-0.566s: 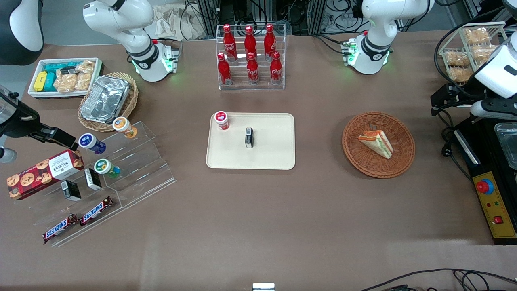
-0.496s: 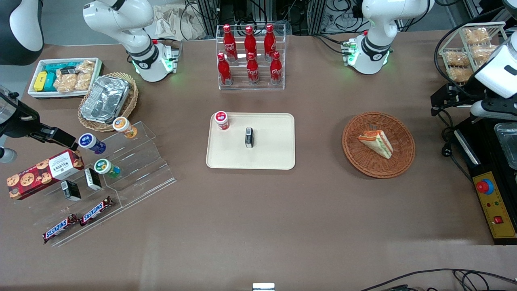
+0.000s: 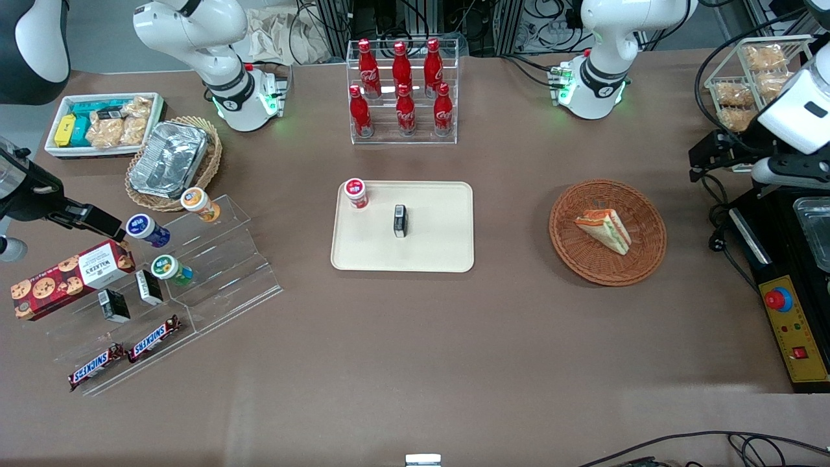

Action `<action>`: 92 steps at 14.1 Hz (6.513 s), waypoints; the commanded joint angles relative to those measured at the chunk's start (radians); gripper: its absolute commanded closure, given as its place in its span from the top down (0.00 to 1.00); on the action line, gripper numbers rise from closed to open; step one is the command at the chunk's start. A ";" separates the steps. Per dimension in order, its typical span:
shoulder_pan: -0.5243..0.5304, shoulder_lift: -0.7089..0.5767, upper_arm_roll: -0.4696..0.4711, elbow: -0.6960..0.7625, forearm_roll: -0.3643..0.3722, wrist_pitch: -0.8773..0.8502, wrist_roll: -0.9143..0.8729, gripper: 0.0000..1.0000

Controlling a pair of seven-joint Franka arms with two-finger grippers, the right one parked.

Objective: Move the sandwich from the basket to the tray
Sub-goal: 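Move the left gripper over the wicker basket and lower toward the sandwich, then close the left gripper on the wrapped sandwich, then lift the sandwich out of the basket with the left gripper, then carry the sandwich to the white tray and lower it beside the black box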

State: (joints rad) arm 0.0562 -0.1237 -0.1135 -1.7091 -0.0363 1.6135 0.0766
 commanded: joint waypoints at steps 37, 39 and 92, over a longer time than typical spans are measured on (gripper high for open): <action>-0.073 0.088 -0.012 -0.939 0.029 1.105 -0.914 0.95; -0.073 0.085 -0.012 -0.936 0.029 1.105 -0.940 0.54; -0.731 0.513 -0.072 -0.282 0.085 0.724 -0.982 0.14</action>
State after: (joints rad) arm -0.6616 0.3934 -0.2011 -1.9856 0.0166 2.3219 -0.8797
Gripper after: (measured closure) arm 0.846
